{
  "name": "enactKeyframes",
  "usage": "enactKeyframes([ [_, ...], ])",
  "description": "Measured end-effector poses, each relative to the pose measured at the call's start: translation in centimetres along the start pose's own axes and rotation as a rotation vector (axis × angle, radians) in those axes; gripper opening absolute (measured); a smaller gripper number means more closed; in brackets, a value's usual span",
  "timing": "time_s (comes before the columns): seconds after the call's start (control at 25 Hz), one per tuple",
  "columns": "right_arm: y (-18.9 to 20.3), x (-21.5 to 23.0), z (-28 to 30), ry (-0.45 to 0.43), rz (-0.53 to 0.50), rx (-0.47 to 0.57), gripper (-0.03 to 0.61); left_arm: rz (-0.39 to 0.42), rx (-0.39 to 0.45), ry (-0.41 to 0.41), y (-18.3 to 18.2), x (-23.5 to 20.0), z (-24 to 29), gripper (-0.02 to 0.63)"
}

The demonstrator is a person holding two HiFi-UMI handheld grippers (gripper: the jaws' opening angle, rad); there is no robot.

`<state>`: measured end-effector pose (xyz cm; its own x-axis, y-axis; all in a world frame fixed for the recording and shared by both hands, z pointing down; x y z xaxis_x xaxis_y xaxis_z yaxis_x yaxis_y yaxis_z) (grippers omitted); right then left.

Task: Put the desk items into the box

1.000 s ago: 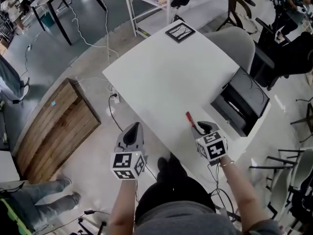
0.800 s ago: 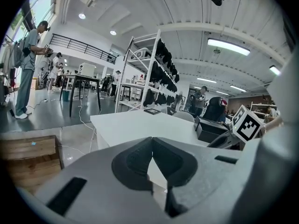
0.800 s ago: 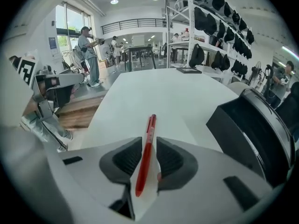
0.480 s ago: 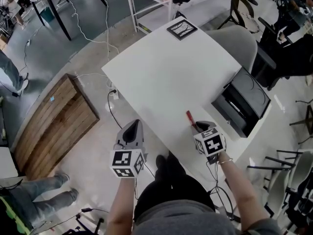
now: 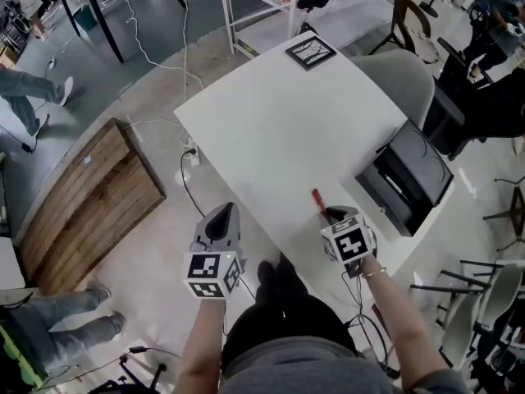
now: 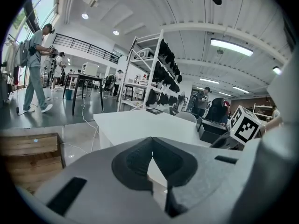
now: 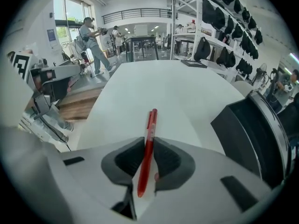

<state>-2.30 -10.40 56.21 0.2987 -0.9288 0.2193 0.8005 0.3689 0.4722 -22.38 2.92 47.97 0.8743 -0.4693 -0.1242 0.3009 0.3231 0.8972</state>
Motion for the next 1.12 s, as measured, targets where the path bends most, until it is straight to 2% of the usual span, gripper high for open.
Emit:
enactKeyframes([
  [0.56, -0.6, -0.6, 0.1, 0.026, -0.054, -0.031, 0.051, 0.011, 0.002, -0.011, 0.0, -0.5, -0.9, 0.006],
  [0.84, -2.6, -1.5, -3.0, 0.023, -0.089, 0.054, 0.052, 0.029, 0.020, 0.016, -1.0, -0.2, -0.7, 0.006],
  [1.12, -3.3, -1.3, -7.4, 0.075, -0.115, 0.131, 0.052, 0.066, 0.034, 0.088, -1.5, 2.3, 0.3, 0.006],
])
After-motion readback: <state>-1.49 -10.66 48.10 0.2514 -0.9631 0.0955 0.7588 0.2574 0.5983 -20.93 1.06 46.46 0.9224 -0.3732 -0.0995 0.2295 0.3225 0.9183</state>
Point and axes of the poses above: the fingertips, and each gripper's own axes: z forward along the fingers, x to its right, y out of its underside, the point moved 3 cm from there along -z, backward along the fingers, and after that the axes turned 14 degrees about -y, right-handed, at the moved point
